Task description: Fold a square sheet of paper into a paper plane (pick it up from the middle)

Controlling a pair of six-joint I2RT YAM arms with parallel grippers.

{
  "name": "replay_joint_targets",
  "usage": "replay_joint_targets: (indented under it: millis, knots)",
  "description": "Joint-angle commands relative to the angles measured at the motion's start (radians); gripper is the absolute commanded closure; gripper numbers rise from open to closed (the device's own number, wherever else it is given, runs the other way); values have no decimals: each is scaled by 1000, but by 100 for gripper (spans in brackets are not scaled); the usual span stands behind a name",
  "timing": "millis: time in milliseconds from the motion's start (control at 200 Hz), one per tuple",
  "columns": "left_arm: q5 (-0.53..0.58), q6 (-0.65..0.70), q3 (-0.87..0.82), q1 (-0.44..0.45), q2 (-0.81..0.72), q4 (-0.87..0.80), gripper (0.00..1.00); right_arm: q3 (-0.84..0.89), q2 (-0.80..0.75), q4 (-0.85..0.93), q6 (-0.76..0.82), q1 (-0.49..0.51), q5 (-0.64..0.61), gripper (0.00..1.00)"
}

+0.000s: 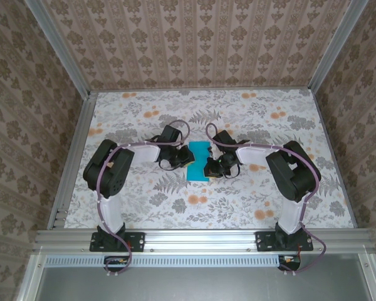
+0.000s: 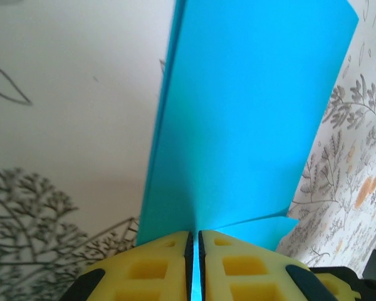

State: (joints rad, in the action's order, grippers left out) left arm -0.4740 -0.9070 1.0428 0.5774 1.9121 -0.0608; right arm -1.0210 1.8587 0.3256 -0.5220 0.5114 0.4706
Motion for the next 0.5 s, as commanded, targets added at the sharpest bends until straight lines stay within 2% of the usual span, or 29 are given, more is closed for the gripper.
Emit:
replay_joint_targets:
  millis: [0,245,335,495]
  knots:
    - [85,62,31,-33,37,-91,85,51,51,129,20,-1,-176,90]
    - [88,102,48,-64,22,-129,84,41,45,126,19,-1,-173,90]
    - [129,146,79,-65,-12,-192,82,36,39,117,17,-1,-156,90]
    - [121,171,88,-52,-78,-201,81,19,12,94,12,-1,-106,90]
